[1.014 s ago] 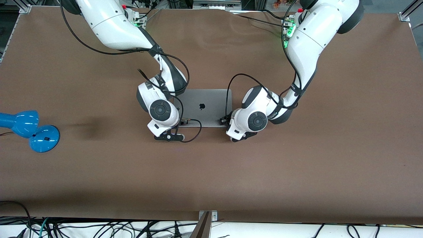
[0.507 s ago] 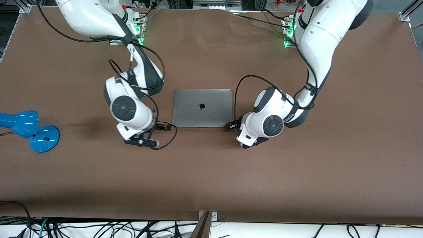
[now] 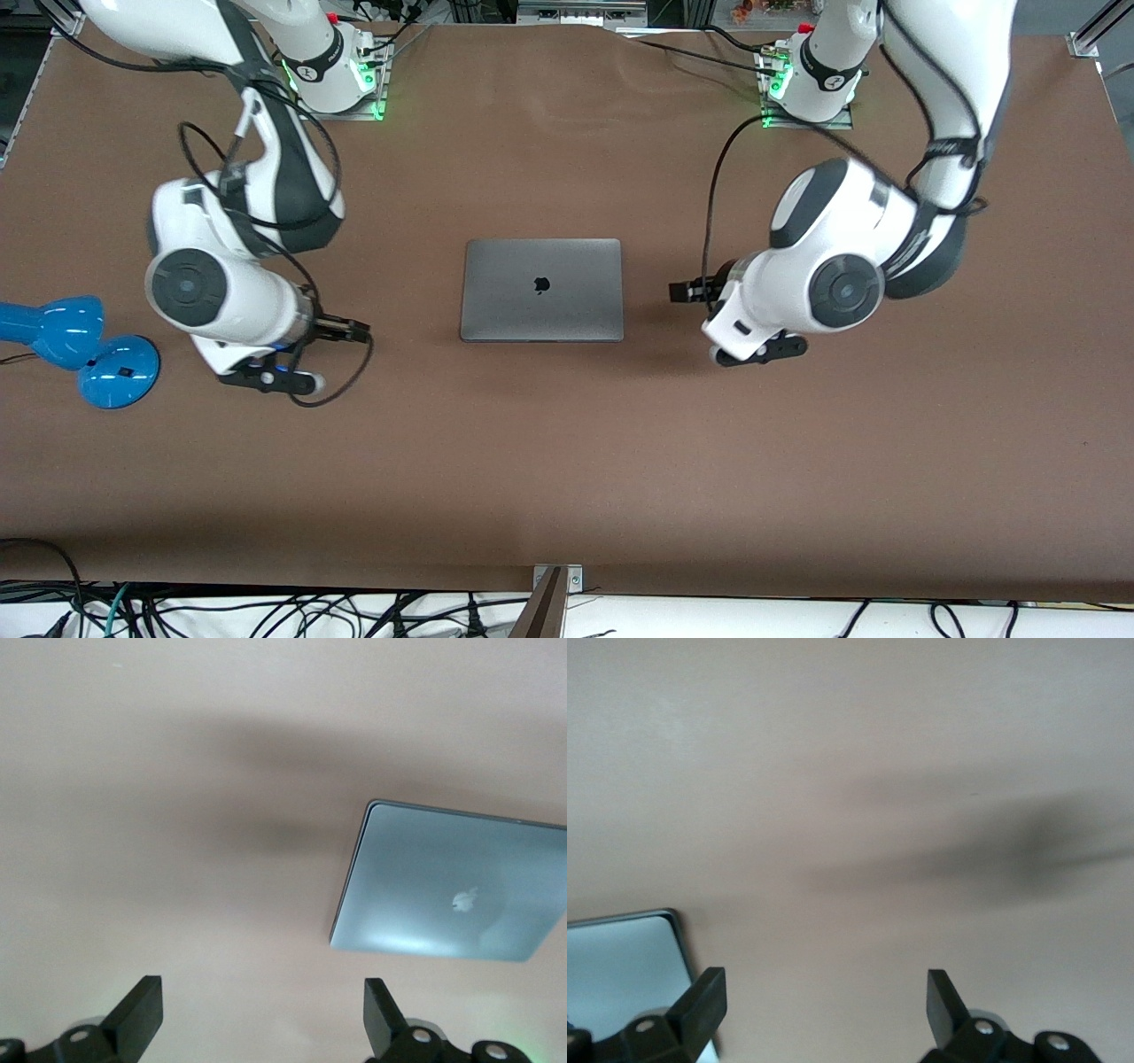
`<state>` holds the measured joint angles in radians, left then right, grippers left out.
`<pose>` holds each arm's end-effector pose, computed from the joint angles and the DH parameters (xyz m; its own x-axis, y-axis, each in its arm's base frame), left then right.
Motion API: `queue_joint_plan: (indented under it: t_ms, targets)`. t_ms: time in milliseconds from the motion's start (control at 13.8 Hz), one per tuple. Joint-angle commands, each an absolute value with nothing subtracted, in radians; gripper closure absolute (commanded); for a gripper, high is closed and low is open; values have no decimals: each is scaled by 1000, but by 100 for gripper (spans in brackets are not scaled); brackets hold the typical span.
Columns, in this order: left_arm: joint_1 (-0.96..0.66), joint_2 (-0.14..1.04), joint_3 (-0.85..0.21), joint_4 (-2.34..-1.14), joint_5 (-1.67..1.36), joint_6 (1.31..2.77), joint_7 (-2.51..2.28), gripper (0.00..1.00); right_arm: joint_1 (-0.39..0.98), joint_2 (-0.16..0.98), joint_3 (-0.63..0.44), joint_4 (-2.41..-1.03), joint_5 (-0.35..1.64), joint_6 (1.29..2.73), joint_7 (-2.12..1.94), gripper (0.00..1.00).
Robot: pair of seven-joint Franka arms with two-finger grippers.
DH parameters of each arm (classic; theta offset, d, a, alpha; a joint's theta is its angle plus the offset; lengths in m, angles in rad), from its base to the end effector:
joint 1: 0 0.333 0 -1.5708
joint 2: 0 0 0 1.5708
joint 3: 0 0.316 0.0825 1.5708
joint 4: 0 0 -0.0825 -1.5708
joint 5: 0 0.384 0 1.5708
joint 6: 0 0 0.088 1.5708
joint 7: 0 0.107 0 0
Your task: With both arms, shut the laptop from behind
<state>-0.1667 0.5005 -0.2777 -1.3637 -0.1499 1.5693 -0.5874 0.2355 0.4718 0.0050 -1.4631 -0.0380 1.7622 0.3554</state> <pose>0.6101 -0.2709 0.4240 0.9137 0.1492 -0.3779 0.1911 -0.9786 0.0757 0.6552 0.1567 0.3969 0.9826 -0.1102 -0.1496 -0.0973 -0.9911 0.0910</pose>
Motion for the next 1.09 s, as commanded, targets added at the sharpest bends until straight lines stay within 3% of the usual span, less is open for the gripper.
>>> queue_joint_plan:
  t_ms: [0, 435, 797, 1014]
  targets:
    - [-172, 369, -243, -1440, -114, 1548, -565, 0, 171, 395, -2, -1492, -44, 1749, 231, 0]
    - [-170, 146, -128, -1638, -112, 1559, -473, 0, 52, 109, -2, -1601, -35, 1711, 170, 0]
    - [-173, -75, -40, -1876, -40, 1626, -290, 0, 31, -15, -35, -1603, -35, 1530, 138, 0]
    - [-176, -207, -40, -1997, 5, 1644, -285, 0, 34, -32, -34, -1635, -32, 1546, 123, 0]
